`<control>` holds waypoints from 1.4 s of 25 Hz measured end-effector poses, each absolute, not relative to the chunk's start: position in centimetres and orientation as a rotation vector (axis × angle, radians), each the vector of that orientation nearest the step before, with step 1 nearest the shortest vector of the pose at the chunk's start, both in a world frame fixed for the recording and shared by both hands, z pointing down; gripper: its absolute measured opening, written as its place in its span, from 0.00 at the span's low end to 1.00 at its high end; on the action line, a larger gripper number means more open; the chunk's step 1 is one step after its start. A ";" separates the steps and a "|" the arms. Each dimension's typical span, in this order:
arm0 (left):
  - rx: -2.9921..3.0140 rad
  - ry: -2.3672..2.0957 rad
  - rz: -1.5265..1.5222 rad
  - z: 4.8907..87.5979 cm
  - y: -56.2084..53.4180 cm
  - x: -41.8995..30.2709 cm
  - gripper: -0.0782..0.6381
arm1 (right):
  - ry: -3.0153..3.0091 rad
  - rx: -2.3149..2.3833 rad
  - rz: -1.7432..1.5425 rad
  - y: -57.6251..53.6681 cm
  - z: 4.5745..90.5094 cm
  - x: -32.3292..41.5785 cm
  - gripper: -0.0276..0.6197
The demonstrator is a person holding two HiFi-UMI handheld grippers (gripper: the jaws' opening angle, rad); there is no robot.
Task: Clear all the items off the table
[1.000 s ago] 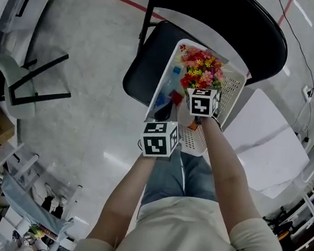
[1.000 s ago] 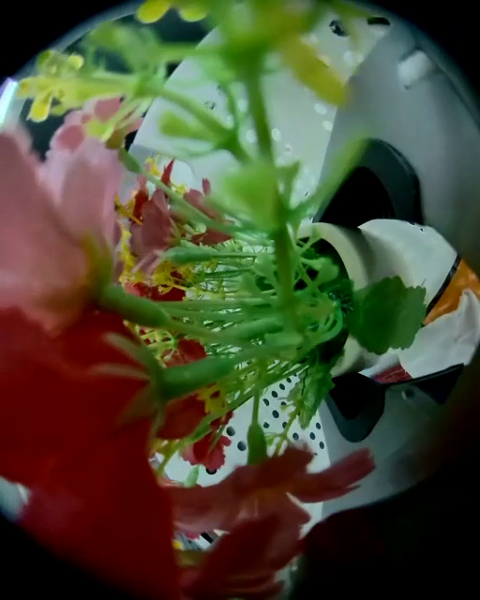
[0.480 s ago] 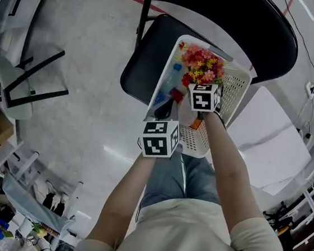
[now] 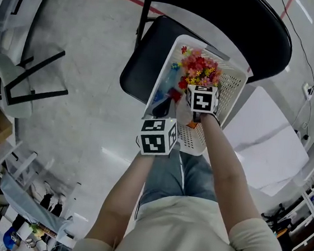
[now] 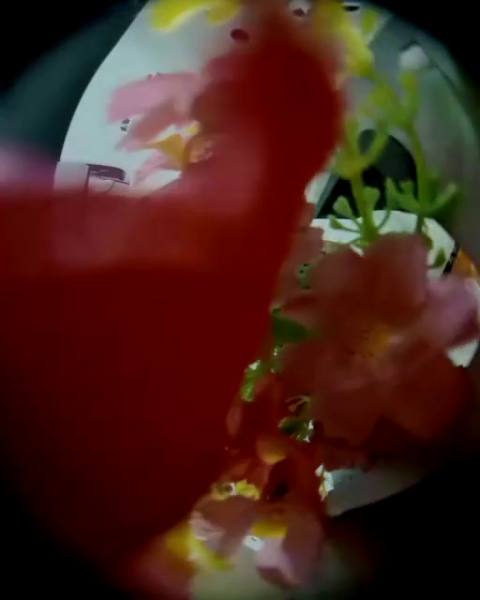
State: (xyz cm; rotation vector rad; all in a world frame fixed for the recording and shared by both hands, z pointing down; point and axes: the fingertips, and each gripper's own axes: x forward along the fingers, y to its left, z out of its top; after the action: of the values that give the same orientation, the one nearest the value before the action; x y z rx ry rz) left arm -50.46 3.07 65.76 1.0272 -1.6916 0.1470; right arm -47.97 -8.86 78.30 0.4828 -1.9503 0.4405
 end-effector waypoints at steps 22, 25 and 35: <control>0.994 -1.769 0.138 60.7 4.4 -48.7 0.12 | -2.052 0.531 0.532 -6.7 69.0 -46.1 0.81; 0.994 -1.781 0.135 59.7 4.7 -48.0 0.12 | -2.093 0.532 0.542 -6.3 66.7 -45.6 0.78; 0.982 -1.824 0.118 56.8 6.3 -45.7 0.12 | -2.190 0.507 0.510 -5.5 59.7 -42.1 0.38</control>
State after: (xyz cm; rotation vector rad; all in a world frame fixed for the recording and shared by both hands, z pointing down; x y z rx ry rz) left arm -45.74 6.28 56.77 0.9816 -1.8244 0.1178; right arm -42.08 -5.53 59.73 0.5069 -2.1905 0.5099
